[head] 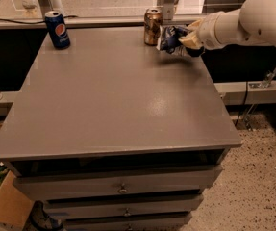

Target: Move blue chip bag near orange can

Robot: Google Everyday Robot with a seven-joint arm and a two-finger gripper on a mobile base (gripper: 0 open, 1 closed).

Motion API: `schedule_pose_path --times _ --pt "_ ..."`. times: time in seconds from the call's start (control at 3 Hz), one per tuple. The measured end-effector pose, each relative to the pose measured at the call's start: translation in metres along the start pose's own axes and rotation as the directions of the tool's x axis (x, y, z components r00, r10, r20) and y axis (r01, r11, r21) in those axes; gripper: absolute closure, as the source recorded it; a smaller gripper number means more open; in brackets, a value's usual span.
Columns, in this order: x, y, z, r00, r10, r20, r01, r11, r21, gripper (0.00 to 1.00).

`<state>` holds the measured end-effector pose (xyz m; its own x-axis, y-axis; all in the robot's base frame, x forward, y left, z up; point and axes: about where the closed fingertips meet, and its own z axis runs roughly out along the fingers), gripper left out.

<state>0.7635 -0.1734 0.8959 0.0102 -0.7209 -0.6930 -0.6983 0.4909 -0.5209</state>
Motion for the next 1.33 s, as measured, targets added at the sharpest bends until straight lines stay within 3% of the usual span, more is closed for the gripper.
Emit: schedule_pose_path --times 0.67,1.0,1.33 --pt "0.006 0.003 0.013 1.0 -0.024 -0.009 0.024 0.9989 -0.039 1.0" --pt "0.006 0.019 0.027 0.999 -0.037 -0.018 0.035 0.9958 -0.084 1.0" --pt "0.008 0.037 0.039 0.999 -0.035 -0.029 0.031 0.9918 -0.124 0.82"
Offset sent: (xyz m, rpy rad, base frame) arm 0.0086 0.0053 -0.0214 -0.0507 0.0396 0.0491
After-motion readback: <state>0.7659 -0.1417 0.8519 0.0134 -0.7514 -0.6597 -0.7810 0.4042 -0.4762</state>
